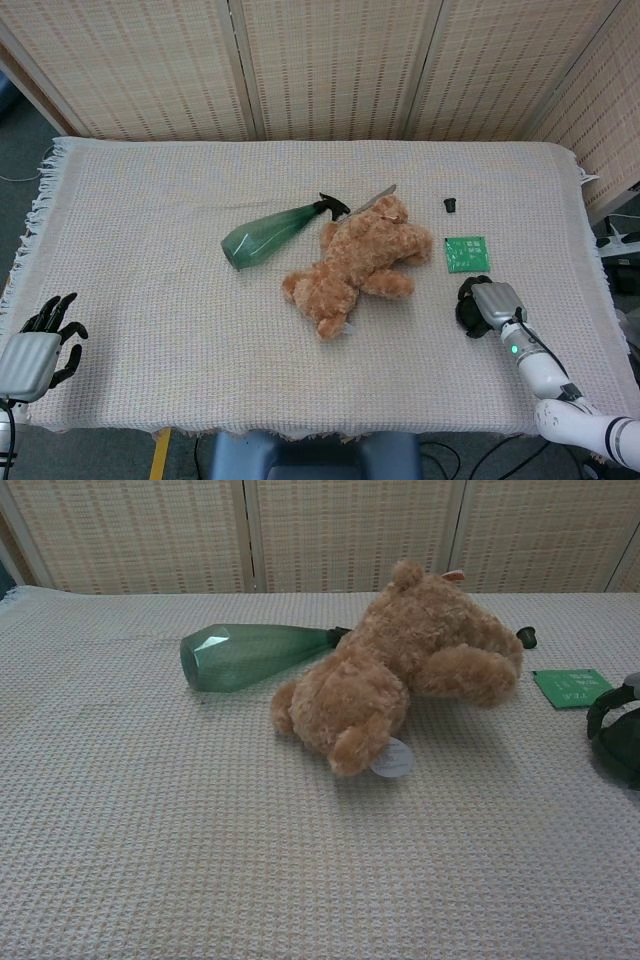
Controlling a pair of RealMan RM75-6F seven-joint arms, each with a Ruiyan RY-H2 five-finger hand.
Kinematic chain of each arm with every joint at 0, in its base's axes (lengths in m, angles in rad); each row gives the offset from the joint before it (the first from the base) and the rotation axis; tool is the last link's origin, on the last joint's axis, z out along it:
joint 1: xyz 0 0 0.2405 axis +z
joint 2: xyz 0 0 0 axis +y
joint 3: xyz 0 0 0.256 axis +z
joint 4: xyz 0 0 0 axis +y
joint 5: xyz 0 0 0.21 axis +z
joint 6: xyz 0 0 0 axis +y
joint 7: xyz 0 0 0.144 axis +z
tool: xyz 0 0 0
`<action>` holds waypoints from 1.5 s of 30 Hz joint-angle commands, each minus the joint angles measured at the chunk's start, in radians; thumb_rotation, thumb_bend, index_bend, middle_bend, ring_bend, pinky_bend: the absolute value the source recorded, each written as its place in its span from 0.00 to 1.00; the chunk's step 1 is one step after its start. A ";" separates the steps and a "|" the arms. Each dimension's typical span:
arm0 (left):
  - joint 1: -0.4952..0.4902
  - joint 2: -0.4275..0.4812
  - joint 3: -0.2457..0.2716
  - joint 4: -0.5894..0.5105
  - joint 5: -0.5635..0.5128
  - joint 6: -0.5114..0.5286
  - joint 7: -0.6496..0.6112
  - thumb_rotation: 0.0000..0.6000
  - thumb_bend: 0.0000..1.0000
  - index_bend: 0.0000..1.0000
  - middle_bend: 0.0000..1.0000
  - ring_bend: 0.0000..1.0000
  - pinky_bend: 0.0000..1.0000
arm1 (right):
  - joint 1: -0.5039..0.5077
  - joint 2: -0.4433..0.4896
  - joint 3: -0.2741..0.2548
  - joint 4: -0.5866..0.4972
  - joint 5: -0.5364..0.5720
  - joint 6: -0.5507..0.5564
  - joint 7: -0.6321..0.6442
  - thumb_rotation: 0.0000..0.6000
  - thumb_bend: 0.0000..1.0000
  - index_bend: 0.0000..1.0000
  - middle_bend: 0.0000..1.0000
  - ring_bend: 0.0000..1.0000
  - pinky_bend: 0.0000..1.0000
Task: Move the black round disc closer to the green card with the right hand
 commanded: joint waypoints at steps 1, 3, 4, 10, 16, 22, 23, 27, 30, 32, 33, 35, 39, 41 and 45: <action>0.000 0.000 0.000 0.000 0.000 0.001 0.000 1.00 0.53 0.47 0.04 0.05 0.24 | -0.004 0.009 -0.006 -0.008 -0.020 0.007 0.012 1.00 0.19 0.31 0.05 0.01 0.15; 0.000 0.000 0.000 0.000 0.000 0.001 0.001 1.00 0.53 0.46 0.03 0.05 0.24 | -0.007 0.017 -0.011 -0.015 -0.035 0.011 0.018 1.00 0.19 0.25 0.02 0.00 0.10; 0.000 0.000 0.000 0.000 0.000 0.000 0.001 1.00 0.53 0.47 0.03 0.05 0.24 | -0.009 0.020 -0.012 -0.018 -0.041 0.015 0.021 1.00 0.18 0.23 0.01 0.00 0.09; -0.001 0.001 0.000 -0.002 -0.005 -0.006 0.004 1.00 0.53 0.47 0.04 0.05 0.24 | -0.025 0.033 -0.021 -0.030 -0.081 0.053 0.033 1.00 0.15 0.01 0.00 0.00 0.03; -0.002 0.001 -0.001 -0.004 -0.008 -0.009 0.007 1.00 0.53 0.47 0.04 0.05 0.24 | -0.045 0.042 -0.024 -0.051 -0.101 0.084 0.051 1.00 0.15 0.00 0.00 0.00 0.03; -0.004 0.001 -0.001 -0.005 -0.013 -0.014 0.011 1.00 0.53 0.47 0.04 0.05 0.24 | -0.062 0.028 -0.027 -0.058 -0.135 0.130 0.050 1.00 0.15 0.16 0.10 0.07 0.22; -0.004 0.001 -0.001 -0.005 -0.013 -0.014 0.011 1.00 0.53 0.47 0.04 0.05 0.24 | -0.068 0.019 -0.026 -0.054 -0.144 0.147 0.049 1.00 0.15 0.20 0.14 0.13 0.27; -0.004 0.002 -0.001 -0.005 -0.013 -0.014 0.010 1.00 0.53 0.47 0.04 0.05 0.24 | -0.085 -0.007 -0.025 -0.039 -0.175 0.202 0.039 1.00 0.15 0.33 0.27 0.29 0.36; -0.004 0.002 -0.001 -0.005 -0.014 -0.014 0.009 1.00 0.53 0.47 0.04 0.05 0.24 | -0.097 -0.021 -0.022 -0.029 -0.192 0.233 0.036 1.00 0.15 0.38 0.31 0.35 0.39; -0.004 0.002 -0.001 -0.005 -0.014 -0.015 0.010 1.00 0.53 0.47 0.04 0.05 0.24 | -0.103 -0.026 -0.020 -0.024 -0.197 0.246 0.032 1.00 0.15 0.40 0.34 0.38 0.40; -0.004 0.002 -0.001 -0.005 -0.014 -0.015 0.010 1.00 0.53 0.47 0.04 0.05 0.24 | -0.105 -0.029 -0.019 -0.021 -0.198 0.251 0.030 1.00 0.15 0.41 0.35 0.39 0.41; -0.005 0.001 -0.001 -0.006 -0.014 -0.015 0.012 1.00 0.53 0.47 0.04 0.05 0.24 | -0.108 -0.033 -0.017 -0.017 -0.200 0.258 0.026 1.00 0.15 0.43 0.36 0.41 0.44; -0.005 0.001 0.000 -0.006 -0.014 -0.017 0.016 1.00 0.53 0.47 0.04 0.05 0.24 | -0.118 -0.034 -0.009 -0.020 -0.221 0.282 0.036 1.00 0.15 0.45 0.38 0.42 0.45; -0.005 0.001 0.000 -0.007 -0.015 -0.017 0.016 1.00 0.53 0.47 0.04 0.05 0.24 | -0.126 -0.027 -0.008 -0.035 -0.246 0.301 0.054 1.00 0.15 0.45 0.38 0.43 0.45; -0.005 0.003 0.000 -0.009 -0.017 -0.017 0.016 1.00 0.53 0.47 0.04 0.05 0.24 | -0.159 0.015 -0.011 -0.096 -0.341 0.376 0.116 1.00 0.15 0.45 0.38 0.43 0.45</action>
